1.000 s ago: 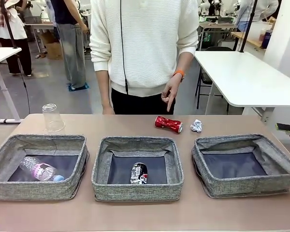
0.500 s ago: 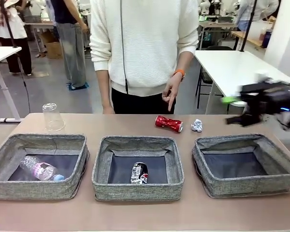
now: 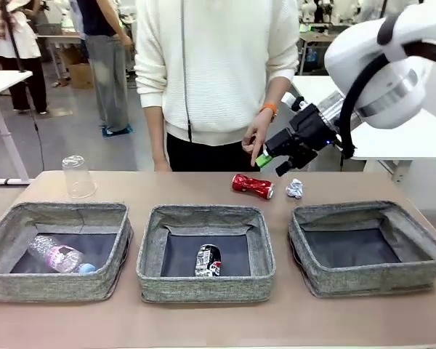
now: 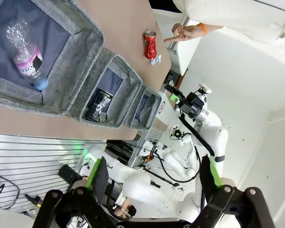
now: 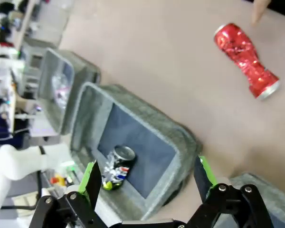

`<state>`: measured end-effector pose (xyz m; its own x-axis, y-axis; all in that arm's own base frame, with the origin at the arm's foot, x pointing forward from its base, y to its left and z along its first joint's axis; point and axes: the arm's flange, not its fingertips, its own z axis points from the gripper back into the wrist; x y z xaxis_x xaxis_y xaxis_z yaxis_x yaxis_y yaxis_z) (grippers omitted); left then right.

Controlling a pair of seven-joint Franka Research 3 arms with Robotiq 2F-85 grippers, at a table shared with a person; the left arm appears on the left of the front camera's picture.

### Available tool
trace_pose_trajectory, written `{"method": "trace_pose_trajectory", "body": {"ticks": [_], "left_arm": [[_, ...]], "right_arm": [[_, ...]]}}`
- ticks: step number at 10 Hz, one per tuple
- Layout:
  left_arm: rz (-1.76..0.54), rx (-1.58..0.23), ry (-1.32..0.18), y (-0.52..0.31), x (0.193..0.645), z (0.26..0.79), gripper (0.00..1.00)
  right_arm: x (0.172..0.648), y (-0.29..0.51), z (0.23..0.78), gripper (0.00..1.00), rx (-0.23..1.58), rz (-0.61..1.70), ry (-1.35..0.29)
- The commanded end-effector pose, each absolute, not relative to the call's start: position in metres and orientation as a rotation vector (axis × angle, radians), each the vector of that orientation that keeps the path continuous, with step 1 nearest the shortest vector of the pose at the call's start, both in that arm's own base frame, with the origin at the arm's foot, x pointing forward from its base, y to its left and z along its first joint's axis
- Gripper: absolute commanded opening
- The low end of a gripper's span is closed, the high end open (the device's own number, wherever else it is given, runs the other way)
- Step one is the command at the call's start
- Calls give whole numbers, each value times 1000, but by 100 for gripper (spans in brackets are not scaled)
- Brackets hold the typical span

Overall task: Sort the waste into the appropriate baskets.
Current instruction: Pick up the waste item pointed out by the person.

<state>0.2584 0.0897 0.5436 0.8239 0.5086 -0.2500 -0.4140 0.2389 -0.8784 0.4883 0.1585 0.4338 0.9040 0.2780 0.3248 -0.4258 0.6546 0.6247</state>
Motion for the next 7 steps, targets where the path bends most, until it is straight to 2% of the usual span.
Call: {"method": "trace_pose_trajectory", "body": {"ticks": [1,2,3,5,7], "left_arm": [[622,-1175,-104,92,258,545,100],[622,-1175,-104,92,258,545,100],[622,-1175,-104,92,258,545,100],[622,-1175,-104,92,258,545,100],[622,-1175,-104,92,258,545,100]], "right_arm": [[468,149,440,100,865,328,-203],[488,158,434,100,759,402,-208],[495,162,427,100,609,510,-336],[530,150,409,100,311,556,-450],[560,148,383,100,307,787,-531]]}}
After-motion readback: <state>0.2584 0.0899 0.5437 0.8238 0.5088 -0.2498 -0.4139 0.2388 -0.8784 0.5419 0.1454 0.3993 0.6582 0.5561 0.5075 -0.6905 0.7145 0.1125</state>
